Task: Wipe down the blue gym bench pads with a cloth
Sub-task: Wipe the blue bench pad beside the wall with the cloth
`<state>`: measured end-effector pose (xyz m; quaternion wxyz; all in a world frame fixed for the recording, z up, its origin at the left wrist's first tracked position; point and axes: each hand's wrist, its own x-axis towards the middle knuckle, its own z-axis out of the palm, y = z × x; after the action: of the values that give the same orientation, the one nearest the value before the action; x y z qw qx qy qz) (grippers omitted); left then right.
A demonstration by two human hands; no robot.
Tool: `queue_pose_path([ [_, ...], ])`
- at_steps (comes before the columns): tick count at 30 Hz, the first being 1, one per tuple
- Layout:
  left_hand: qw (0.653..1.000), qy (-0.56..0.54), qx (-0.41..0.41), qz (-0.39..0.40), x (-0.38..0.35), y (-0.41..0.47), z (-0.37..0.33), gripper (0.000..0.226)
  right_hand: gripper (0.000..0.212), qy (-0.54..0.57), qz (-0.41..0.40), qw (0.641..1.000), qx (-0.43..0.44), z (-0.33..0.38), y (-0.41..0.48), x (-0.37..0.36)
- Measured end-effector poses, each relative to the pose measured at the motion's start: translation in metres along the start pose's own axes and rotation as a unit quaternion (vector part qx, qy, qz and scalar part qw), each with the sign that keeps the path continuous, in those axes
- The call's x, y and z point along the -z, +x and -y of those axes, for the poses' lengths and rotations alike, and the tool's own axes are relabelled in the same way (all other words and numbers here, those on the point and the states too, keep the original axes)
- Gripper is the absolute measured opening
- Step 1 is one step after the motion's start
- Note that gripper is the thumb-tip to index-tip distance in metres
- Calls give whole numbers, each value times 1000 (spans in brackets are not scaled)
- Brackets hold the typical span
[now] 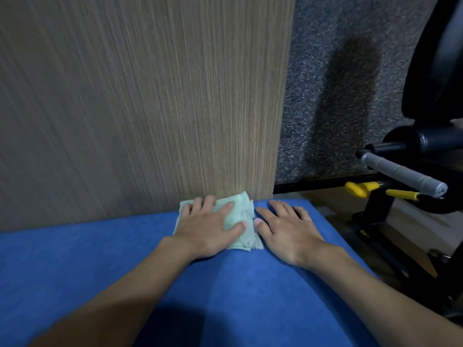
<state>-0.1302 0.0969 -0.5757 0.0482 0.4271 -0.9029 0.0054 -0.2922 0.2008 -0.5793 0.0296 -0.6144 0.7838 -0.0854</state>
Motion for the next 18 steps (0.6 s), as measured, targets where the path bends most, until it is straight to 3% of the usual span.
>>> queue_pose_path([
  [4,1000,-11,-8,0,-2,4,-10,73,53,0,9,1000,0,-2,-1,1],
  [11,999,-36,13,-5,4,-17,31,74,55,-16,20,1000,-4,-1,-2,2],
  [18,1000,3,21,14,-2,-4,-8,75,53,-32,18,999,-4,2,-2,2],
])
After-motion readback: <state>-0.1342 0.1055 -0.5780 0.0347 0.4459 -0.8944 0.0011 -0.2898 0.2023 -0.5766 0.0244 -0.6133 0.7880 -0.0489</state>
